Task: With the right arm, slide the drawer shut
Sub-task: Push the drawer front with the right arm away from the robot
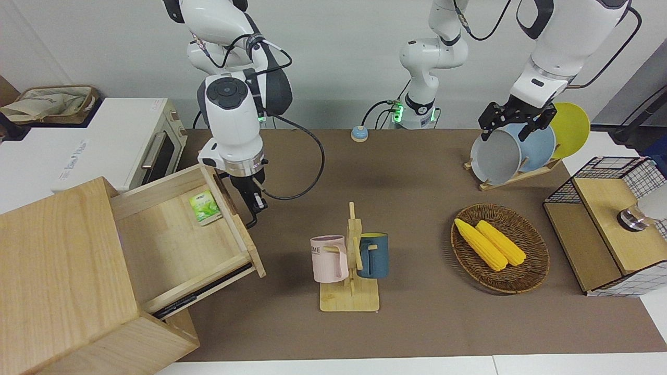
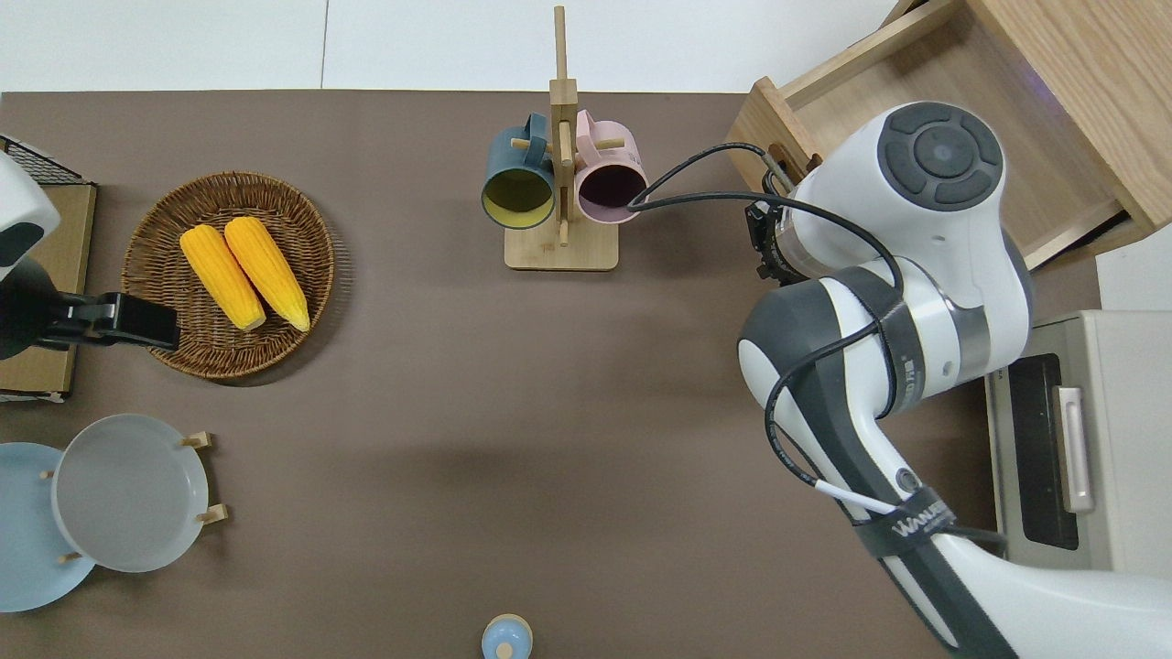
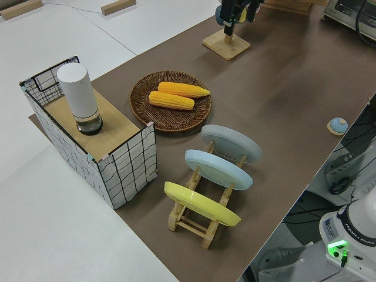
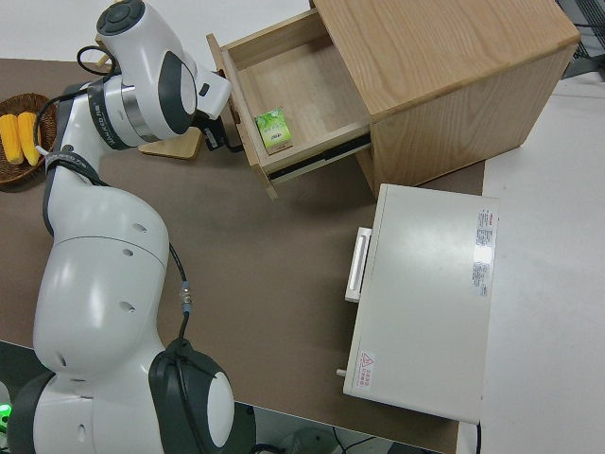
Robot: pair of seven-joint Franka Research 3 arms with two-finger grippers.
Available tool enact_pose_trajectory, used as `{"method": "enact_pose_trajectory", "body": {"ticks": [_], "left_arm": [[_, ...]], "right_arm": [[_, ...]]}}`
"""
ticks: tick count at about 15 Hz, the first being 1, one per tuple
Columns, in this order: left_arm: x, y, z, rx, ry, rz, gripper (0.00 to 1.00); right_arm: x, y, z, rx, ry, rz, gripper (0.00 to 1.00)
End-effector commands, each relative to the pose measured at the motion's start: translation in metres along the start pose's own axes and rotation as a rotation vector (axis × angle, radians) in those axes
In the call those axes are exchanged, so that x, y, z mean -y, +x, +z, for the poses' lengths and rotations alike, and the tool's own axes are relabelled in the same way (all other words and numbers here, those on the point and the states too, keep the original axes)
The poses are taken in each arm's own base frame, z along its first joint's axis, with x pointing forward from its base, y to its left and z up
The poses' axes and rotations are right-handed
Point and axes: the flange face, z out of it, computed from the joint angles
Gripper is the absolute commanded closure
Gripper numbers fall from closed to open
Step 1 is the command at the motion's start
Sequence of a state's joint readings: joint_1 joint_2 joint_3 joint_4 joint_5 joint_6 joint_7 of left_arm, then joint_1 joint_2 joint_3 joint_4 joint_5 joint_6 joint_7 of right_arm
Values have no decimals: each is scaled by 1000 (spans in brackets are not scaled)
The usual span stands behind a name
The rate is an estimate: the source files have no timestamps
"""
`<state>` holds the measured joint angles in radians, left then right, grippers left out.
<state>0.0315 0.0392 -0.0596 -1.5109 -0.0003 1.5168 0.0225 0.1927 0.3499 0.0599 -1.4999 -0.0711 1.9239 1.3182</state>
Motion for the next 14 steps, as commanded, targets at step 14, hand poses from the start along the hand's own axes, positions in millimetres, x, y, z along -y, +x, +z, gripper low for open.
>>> {"method": "enact_pose_trajectory", "body": {"ticks": [14], "left_arm": [[1, 1, -4, 5, 16, 11, 7]], "right_arm": [[-26, 135, -2, -13, 181, -72, 1000]]}}
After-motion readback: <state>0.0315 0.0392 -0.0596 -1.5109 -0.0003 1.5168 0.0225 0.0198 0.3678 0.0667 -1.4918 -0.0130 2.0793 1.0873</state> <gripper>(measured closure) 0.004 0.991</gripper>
